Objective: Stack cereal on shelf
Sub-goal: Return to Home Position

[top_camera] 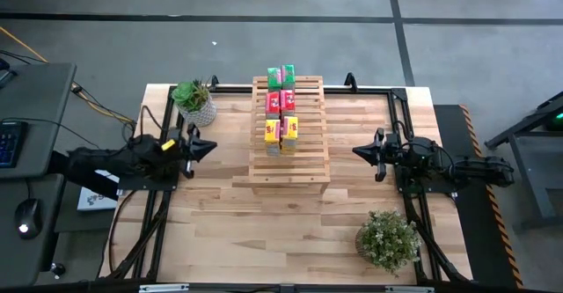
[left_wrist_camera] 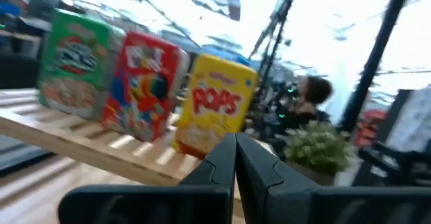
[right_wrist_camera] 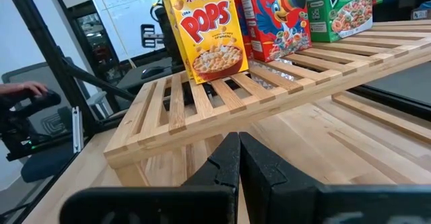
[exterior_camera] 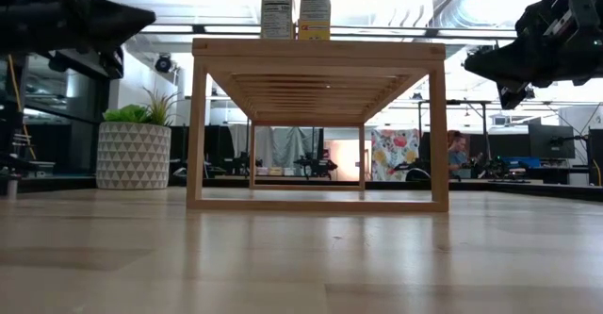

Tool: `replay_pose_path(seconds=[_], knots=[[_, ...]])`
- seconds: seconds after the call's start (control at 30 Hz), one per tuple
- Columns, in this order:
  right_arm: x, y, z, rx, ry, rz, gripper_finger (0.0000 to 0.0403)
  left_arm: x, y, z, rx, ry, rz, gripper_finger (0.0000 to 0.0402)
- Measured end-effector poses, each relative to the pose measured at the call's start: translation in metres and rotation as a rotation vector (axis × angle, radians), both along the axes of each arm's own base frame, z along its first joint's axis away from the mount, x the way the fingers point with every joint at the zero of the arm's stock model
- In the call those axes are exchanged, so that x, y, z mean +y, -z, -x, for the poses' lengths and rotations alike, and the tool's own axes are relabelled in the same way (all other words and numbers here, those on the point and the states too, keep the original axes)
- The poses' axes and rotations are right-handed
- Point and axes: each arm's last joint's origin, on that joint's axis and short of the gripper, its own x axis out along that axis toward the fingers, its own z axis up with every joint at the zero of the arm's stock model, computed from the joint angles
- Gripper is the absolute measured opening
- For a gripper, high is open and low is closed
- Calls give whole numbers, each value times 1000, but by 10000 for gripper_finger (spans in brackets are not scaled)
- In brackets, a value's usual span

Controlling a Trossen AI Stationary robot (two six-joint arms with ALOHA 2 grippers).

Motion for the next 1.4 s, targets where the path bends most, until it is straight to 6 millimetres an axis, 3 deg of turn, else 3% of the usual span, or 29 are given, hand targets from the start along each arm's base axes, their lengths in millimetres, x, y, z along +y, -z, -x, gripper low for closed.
replay_pose_path(seconds=[0.2, 0.3, 0.4, 0.6, 0.9, 1.4], knots=[[0, 0, 0, 0, 1, 0, 0, 4, -1, 0, 0, -56, 5, 1], [0, 0, 0, 0, 2, 0, 0, 3, 5, -1, 72, -67, -88, 1], [0, 0, 0, -1, 3, 0, 0, 0, 19, -3, 215, -19, -133, 1], [0, 0, 0, -1, 3, 0, 0, -3, 21, -3, 235, 93, -235, 1], [0, 0, 0, -1, 3, 0, 0, -3, 21, -3, 225, 112, -130, 1], [0, 0, 0, -1, 3, 0, 0, -3, 21, -4, 225, 112, -129, 1]])
